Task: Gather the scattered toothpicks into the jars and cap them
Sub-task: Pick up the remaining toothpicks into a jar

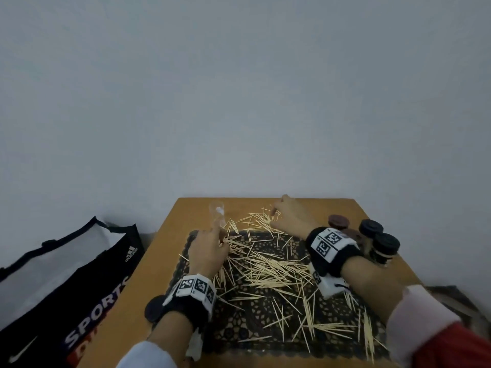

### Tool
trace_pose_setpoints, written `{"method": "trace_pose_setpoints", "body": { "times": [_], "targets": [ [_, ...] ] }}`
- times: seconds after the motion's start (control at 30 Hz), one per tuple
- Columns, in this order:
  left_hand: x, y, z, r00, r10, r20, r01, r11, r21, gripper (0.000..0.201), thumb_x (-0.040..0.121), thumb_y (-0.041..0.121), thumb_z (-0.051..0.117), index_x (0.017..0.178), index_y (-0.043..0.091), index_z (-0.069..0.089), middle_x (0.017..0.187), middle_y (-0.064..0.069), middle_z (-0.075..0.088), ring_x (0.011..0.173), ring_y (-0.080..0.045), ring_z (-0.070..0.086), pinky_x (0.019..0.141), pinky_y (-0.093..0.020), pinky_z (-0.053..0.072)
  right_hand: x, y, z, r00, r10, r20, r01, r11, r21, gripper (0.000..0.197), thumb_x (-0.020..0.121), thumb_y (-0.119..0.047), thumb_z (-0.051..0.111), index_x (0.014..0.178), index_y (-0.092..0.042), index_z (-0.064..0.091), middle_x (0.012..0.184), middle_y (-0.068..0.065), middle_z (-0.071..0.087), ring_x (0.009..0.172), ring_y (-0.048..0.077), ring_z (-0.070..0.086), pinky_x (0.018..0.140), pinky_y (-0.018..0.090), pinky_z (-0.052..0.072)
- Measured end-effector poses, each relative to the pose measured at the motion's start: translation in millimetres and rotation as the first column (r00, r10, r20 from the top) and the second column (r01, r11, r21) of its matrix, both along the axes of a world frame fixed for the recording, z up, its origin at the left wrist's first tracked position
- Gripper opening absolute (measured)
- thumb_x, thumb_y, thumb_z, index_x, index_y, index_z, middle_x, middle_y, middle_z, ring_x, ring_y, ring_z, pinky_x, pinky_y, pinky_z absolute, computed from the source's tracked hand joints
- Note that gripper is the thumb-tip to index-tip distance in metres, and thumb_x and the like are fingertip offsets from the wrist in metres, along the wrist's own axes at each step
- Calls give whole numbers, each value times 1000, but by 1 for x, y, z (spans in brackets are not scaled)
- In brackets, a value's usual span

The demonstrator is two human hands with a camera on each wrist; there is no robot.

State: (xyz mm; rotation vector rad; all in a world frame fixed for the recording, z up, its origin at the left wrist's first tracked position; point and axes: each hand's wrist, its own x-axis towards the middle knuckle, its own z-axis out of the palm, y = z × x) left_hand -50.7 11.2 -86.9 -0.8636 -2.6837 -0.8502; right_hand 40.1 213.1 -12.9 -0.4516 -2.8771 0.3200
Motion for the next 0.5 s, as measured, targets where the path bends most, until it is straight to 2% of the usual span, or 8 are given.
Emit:
{"method": "trace_pose_setpoints", "body": {
  "times": [0.07, 0.13, 0.2, 0.27, 0.33, 0.4, 0.47, 0.5],
  "targets": [
    [-1, 3, -3, 999, 45, -10, -45, 999, 10, 34, 89, 24, 60, 123, 19, 55, 111, 2, 63, 103, -15, 53, 79, -22, 41, -32, -13, -5, 995, 83, 61, -82, 997, -10, 25, 89, -24, 65, 112, -15, 67, 134, 4, 46, 119, 19, 46, 96, 33, 43],
    [-1, 7, -7, 997, 79, -12, -79, 997, 8, 45, 89, 23, 59, 132, 18, 47, 120, 2, 56, 113, -16, 48, 89, -25, 40, -61, -28, -9, 978, 186, 98, -188, 982, 13, 30, 90, -19, 65, 118, -11, 66, 149, 3, 36, 130, 21, 41, 103, 34, 39],
    [-4, 9, -11, 993, 112, -20, -112, 994, 6, 51, 88, 24, 59, 136, 16, 42, 125, 1, 52, 118, -18, 45, 96, -29, 39, -85, -43, -13, 954, 266, 135, -279, 956, 91, 32, 91, -15, 61, 123, -12, 64, 159, -1, 23, 132, 21, 43, 101, 35, 44],
    [-6, 8, -13, 988, 153, 2, -153, 988, 10, 56, 87, 25, 60, 138, 15, 40, 129, -2, 50, 123, -22, 43, 100, -34, 39, -105, -55, -18, 933, 321, 164, -345, 927, 149, 31, 93, -14, 57, 124, -13, 63, 160, -2, 20, 127, 22, 48, 97, 38, 49],
    [-7, 8, -14, 984, 179, 18, -179, 984, 2, 59, 86, 27, 59, 140, 14, 37, 132, -4, 48, 126, -24, 41, 101, -36, 40, -121, -63, -24, 921, 346, 181, -374, 915, 149, 29, 94, -19, 57, 122, -12, 59, 152, 3, 36, 116, 23, 55, 92, 40, 50],
    [-7, 9, -16, 982, 188, 20, -188, 982, -18, 62, 87, 29, 58, 141, 14, 34, 135, -4, 45, 128, -24, 39, 101, -36, 38, -129, -65, -28, 928, 333, 168, -351, 932, 87, 25, 95, -25, 55, 117, -14, 55, 130, 6, 54, 102, 23, 59, 84, 35, 50],
    [-8, 9, -17, 981, 188, 37, -188, 982, -9, 69, 88, 31, 59, 146, 12, 28, 143, -6, 39, 134, -25, 35, 105, -37, 36, -127, -64, -28, 935, 332, 123, -336, 942, 11, 25, 95, -23, 52, 117, -13, 55, 118, 4, 59, 93, 20, 60, 77, 31, 49],
    [-8, 9, -18, 981, 188, 43, -188, 982, 2, 75, 88, 31, 60, 149, 10, 23, 148, -9, 34, 137, -27, 32, 108, -38, 35, -123, -63, -26, 933, 347, 94, -346, 938, -33, 28, 95, -23, 52, 120, -12, 57, 119, 4, 60, 92, 19, 60, 79, 31, 50]
  ]
}}
